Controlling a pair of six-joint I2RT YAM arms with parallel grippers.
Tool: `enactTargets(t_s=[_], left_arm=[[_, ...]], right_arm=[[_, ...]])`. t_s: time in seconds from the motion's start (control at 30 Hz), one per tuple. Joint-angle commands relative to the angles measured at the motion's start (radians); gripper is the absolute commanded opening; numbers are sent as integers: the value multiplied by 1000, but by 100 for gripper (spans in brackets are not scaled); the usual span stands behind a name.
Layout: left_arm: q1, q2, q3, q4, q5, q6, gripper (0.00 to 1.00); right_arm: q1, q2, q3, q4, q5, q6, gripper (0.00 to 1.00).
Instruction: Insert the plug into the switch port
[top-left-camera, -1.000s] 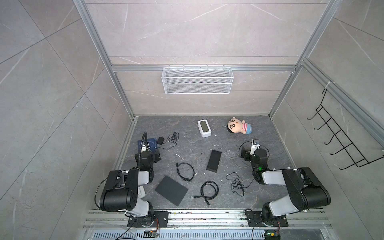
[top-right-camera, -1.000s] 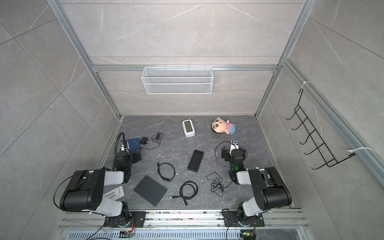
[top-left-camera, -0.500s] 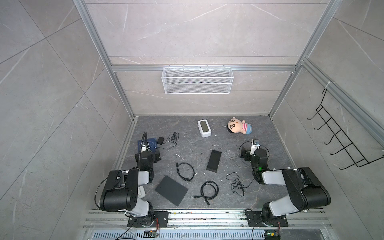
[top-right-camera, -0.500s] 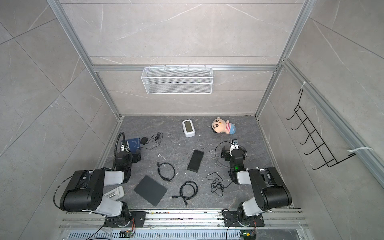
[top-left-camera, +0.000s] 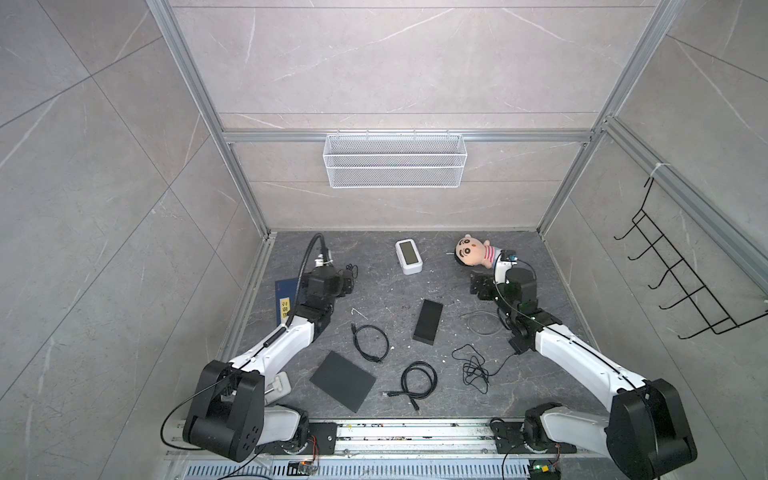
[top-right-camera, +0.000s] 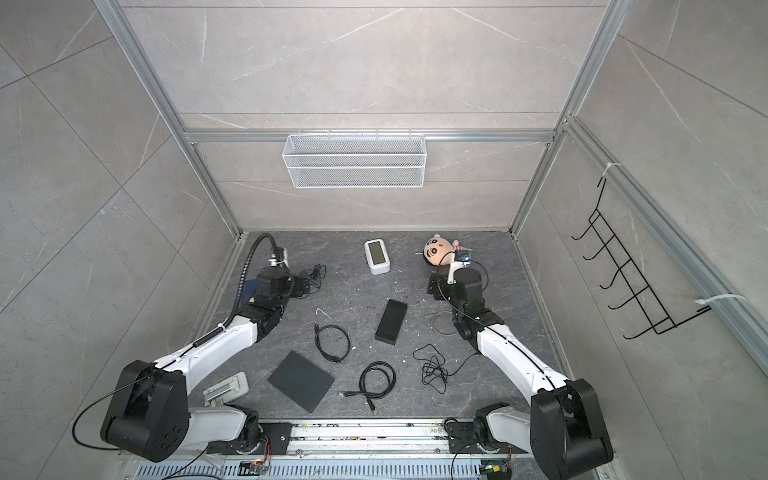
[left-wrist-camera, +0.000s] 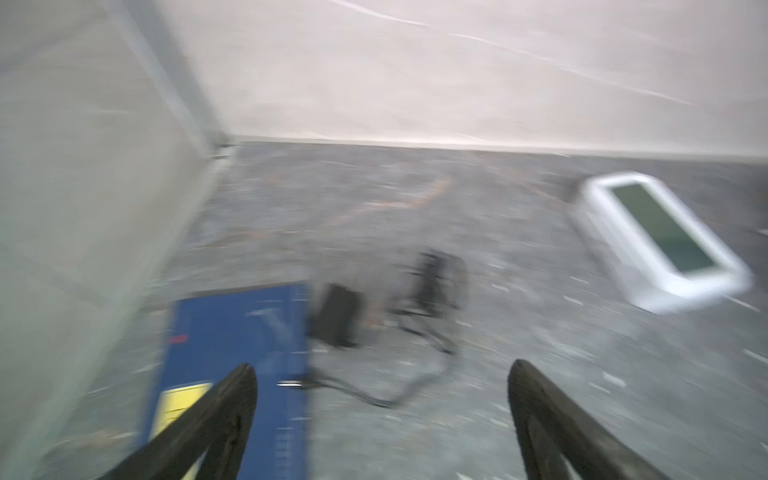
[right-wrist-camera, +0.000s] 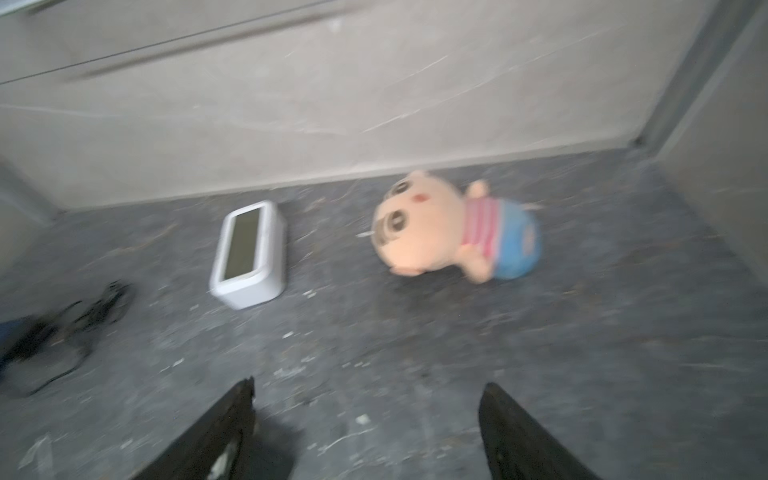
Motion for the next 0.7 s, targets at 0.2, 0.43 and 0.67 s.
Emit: enactTargets(t_s=[0.2, 0.43, 0.67], left_arm=[[-247, 331, 250, -282, 293, -251, 84], [-282, 460, 306, -241, 467, -313, 76], [-283, 508, 315, -190, 567, -358, 62]], right_arm=[[168, 170, -25, -145, -142, 371, 61], [171, 297, -41, -38, -240, 438, 46], [185, 385, -21, 21, -276, 468, 39]])
